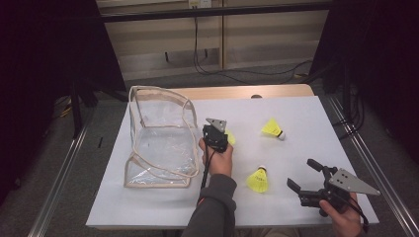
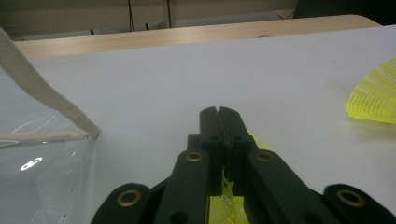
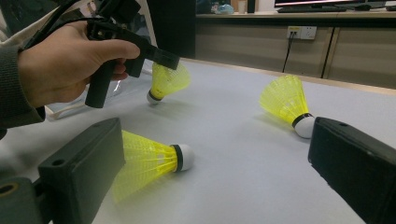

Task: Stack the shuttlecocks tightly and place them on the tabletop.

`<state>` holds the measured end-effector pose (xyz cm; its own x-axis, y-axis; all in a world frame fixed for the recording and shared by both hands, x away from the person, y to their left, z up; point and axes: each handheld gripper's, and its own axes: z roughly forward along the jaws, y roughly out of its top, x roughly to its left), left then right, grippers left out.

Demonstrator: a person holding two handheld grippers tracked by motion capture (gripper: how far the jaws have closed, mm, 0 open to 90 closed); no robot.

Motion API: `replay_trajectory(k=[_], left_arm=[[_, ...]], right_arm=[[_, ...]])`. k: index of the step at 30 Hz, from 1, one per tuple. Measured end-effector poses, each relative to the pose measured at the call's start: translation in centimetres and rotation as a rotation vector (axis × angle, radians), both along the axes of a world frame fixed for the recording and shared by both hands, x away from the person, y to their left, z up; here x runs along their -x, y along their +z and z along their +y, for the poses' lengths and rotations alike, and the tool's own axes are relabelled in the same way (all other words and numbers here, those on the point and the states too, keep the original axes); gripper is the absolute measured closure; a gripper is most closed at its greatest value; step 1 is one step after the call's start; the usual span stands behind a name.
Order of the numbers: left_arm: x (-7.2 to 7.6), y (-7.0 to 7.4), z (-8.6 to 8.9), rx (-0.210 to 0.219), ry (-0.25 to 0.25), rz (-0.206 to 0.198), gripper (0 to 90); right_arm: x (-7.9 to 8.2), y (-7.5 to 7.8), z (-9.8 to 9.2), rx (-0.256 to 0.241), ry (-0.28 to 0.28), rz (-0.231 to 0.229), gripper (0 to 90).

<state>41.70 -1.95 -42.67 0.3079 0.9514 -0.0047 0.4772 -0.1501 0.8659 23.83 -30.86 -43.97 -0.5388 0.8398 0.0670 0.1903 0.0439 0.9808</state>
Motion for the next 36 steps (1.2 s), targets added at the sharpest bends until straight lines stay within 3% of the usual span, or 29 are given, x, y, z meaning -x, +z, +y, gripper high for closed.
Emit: replay_trajectory(k=[12,22,29,36], left_arm=[[-1.0,-0.2,-0.8,-0.002,-0.02,-0.006,89.3],[-1.6,-0.4,-1.5,0.027,-0.067,0.001,87.7],[-1.8,-0.7,-1.8,0.061,-0.097,0.005,81.5],[-1.9,-0.7,-1.8,0.053,-0.102,0.001,75.9]], right_arm=[[-0.1,-0.1,0.0,0.007,-0.001,0.0,3.2],[-0.1,-0.1,-0.1,0.0,-0.005,0.004,3.2],[-0.1,-0.1,0.0,0.004,0.001,0.003,3.3],[-0.1,-0.1,0.0,0.006,0.002,-0.001,3.3]])
